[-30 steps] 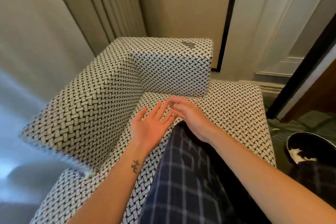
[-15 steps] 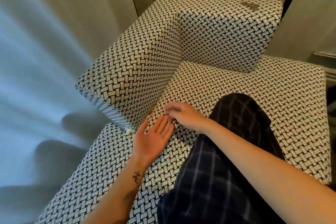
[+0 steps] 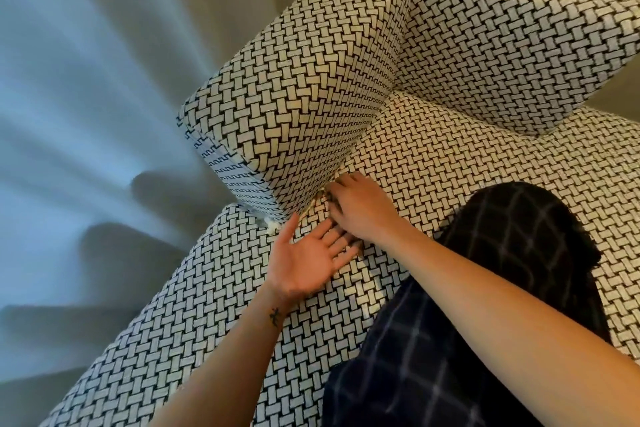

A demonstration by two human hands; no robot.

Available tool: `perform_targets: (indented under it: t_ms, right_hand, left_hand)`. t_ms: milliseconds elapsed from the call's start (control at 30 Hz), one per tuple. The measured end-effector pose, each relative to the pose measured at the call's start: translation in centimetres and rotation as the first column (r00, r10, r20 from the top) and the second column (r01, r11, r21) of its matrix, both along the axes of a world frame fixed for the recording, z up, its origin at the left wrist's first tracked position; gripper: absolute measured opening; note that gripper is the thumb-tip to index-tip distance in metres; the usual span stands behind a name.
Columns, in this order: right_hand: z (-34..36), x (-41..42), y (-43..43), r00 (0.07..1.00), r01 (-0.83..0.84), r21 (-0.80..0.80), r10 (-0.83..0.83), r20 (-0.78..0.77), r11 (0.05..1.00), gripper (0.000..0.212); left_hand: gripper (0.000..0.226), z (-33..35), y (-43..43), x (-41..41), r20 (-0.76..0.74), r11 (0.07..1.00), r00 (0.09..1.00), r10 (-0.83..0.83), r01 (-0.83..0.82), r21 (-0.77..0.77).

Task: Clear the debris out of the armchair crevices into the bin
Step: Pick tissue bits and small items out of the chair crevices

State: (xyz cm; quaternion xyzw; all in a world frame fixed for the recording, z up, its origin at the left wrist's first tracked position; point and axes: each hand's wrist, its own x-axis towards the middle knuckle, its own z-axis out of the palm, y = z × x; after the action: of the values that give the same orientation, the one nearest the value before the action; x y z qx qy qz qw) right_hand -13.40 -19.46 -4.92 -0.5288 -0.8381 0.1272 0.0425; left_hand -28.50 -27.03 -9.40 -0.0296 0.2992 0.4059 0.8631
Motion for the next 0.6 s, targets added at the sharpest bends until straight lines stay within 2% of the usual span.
perform_targets:
  t_ms: [67,200,367,467,600]
  right_hand:
    - [-0.4,-0.8,0.5,0.99,-0.063,0.092,0.05,0.132,0.994,0.04]
    - [-0.9,-2.1,1.6,0.974,-0.101,0.128,0.072,0.213,0.987,0.039]
    - [-0.2,-2.3,2.2,0.93,-0.277,0.171,0.22,0.294,0.946,0.035]
    - [0.3,-1.8,1.7,0.94,-0.286,0.196,0.235,0.247,0.938,0.028]
    - [0.4,-0.3,0.4,0.983,-0.181,0.185,0.18,0.021,0.966,0.023]
  left_hand:
    - [0.083,0.0,0.0,0.1,0.041,1.0,0.999,-0.002,0.003,-0.014]
    - [0.083,-0.1,0.4,0.0,0.074,1.0,0.997,-0.013,0.013,-0.011]
    - [0.086,-0.4,0.7,-0.4,0.062,0.998,0.997,-0.051,0.048,0.048]
    - [0.083,-0.4,0.6,-0.3,0.067,0.997,0.996,-0.051,0.048,0.056]
    - [0.08,-0.4,0.6,-0.1,0.068,0.998,0.997,-0.043,0.039,0.057]
